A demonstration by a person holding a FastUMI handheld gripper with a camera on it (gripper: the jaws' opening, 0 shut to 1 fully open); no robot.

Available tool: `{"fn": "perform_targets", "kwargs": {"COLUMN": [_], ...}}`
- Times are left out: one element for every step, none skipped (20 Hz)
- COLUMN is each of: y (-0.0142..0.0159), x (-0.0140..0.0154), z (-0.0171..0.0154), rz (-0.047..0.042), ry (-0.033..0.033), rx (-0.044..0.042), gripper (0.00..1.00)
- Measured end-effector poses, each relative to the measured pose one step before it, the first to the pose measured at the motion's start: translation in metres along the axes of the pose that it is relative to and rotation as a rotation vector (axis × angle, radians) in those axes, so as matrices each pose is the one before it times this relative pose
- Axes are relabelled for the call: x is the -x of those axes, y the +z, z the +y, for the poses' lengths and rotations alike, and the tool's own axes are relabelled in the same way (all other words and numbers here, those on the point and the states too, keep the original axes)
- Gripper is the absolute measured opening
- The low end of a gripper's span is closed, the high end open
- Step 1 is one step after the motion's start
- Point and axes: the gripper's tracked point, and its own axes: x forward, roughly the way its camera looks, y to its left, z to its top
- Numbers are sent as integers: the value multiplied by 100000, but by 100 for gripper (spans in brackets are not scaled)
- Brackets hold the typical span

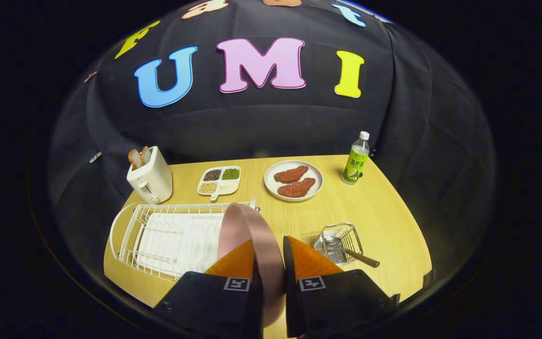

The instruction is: Take the plate from the dish rack, then take the spoon from the basket and place it into the plate.

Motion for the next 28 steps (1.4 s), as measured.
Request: {"fn": "perform_targets", "kwargs": {"y": [-734,-966,-954,-922,-720,-632,-528,-603,-410,-466,-532,-721,-659,-679,-605,-423,-444,-561,-445,-716,-550,-754,-259,-39,-4,-9,-27,-91], "x": [755,729,673,619,788,609,644,699,453,227,-70,-266,-448,-633,-737,-817,-830,-752,-806,-796,-678,-649,-205,-451,-387,-370,-193,-203], "z": [-735,-868,-1027,-529,-716,-783,-654,-506,-636,-783,-942,-1025,-870,-825,-713,-652,-756,-423,-429,-455,-519,-467,45,-105,-257,-171,-443,-179], "rz": [894,1252,1560,1036,920,918,809,973,1012,700,1168,1681,1758,2219,2063,1576,2037,1744,1893,2484,2686,2730,1552,1001,518,480,619,203], "ry": [1185,581,63,1528,1060,1026,1601,1770,1824,1538,868,804,1454,1513,2170,1863,1345,1863,2043,1649,1314,1251,3877,2229,1615,1146,235,1046], "rx": [-917,-1058,-1330,-1925,-2457,-2748,-2929,-2477,-1716,-920,-362,-274,-479,-1102,-1204,-1101,-1007,-395,181,480,910,1267,-819,-1487,-750,-280,594,75], "gripper": [23,23,23,23,23,23,23,23,23,23,23,23,23,23,23,23,23,23,23,23,23,23,23,23,24,24,24,25]}}
